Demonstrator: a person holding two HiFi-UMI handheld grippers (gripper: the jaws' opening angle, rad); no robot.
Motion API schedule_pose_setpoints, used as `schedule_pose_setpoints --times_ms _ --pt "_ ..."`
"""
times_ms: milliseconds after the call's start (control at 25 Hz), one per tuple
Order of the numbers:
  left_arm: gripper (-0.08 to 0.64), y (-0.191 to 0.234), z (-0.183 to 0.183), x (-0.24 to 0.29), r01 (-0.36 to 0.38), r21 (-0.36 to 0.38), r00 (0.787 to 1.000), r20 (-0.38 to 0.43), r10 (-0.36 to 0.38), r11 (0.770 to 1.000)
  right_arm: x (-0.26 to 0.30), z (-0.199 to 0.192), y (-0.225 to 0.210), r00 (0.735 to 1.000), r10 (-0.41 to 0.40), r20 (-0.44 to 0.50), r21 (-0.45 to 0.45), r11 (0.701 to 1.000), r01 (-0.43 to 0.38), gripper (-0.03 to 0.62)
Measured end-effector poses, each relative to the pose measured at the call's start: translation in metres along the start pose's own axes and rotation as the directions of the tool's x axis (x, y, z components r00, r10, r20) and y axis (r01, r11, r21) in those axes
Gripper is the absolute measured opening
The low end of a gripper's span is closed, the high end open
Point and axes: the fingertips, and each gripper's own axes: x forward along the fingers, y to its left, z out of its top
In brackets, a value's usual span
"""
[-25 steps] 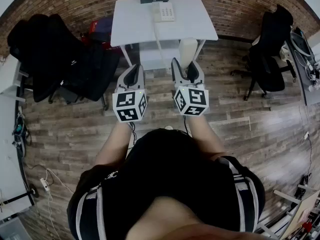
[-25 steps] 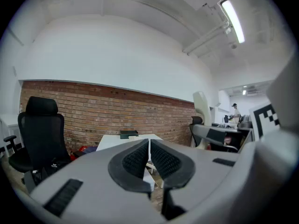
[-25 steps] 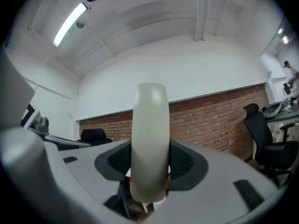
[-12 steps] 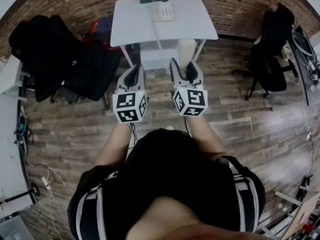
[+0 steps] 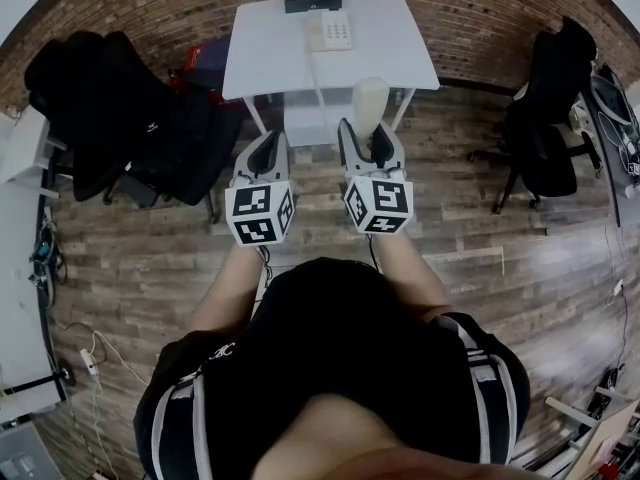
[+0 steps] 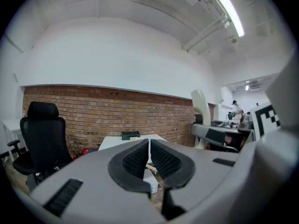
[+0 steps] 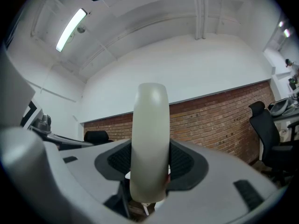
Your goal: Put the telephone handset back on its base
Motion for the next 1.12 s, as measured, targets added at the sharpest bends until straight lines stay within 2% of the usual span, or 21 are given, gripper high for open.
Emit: schedule_pose_setpoints --times_ms 360,560,920,1120 --pt "0.012 -0.014 -0.009 0.011 -0.056 -0.032 0.998 -0.005 0.056 0.998 -0.002 -0.003 -0.024 0.999 0.044 -0.009 0.005 0.999 -0.044 0.198" --pt "0.012 -0.026 -0.015 0.017 -0.056 -0.01 0.998 -0.016 0.056 0.998 -0.007 -0.008 -0.03 0.998 0.061 -0.017 0.022 0.998 -0.061 0.198" --pt "0.012 -0.016 -0.014 0.042 -0.062 0.03 0.998 0.011 0.062 0.998 0.014 -0.016 -0.035 0.997 0.076 -0.007 0.023 0.997 -0.076 0.198" --pt "0.012 -0.006 -0.009 0.074 -0.051 0.018 0.998 0.024 0.051 0.999 0.039 -0.019 -0.044 0.997 0.077 -0.01 0.012 0.997 -0.076 0.198"
